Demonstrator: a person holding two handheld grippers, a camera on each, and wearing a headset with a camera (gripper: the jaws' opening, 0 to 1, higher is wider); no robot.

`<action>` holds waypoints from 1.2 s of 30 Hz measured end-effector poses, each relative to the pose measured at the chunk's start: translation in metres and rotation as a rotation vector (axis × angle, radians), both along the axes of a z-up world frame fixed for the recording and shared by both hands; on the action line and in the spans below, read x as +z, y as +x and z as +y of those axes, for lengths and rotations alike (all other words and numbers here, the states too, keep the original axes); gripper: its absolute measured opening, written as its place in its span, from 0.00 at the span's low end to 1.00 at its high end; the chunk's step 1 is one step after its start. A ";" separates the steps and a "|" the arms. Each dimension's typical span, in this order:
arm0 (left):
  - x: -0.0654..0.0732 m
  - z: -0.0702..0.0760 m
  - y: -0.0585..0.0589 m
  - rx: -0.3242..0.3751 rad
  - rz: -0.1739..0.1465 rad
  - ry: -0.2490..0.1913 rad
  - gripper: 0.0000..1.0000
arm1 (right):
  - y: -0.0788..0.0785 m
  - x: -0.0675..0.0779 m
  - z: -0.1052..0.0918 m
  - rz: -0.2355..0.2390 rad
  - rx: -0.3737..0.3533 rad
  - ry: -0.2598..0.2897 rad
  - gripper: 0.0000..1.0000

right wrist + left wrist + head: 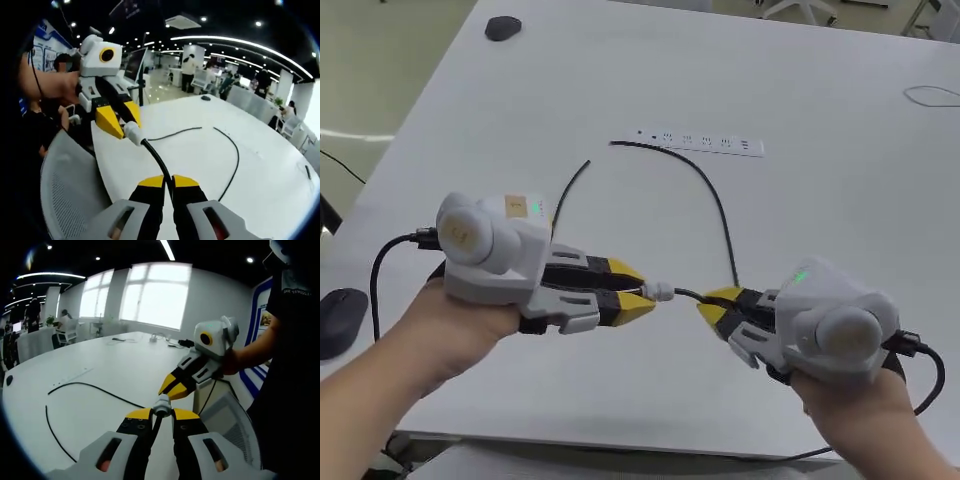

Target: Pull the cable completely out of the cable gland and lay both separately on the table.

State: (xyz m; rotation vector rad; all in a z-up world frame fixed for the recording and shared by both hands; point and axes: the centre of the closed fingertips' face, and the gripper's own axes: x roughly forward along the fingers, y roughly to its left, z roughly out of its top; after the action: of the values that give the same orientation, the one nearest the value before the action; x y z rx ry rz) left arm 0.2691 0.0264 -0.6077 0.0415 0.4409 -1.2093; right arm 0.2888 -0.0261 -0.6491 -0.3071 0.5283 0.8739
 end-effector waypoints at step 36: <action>-0.003 0.005 -0.001 0.017 0.036 -0.012 0.14 | -0.002 -0.024 -0.025 0.123 -0.106 0.108 0.04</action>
State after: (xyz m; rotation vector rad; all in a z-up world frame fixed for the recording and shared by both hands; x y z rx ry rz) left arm 0.2678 0.0310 -0.6112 0.0051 0.4643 -1.1971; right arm 0.2868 -0.0508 -0.6732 -0.1260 0.6031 0.8188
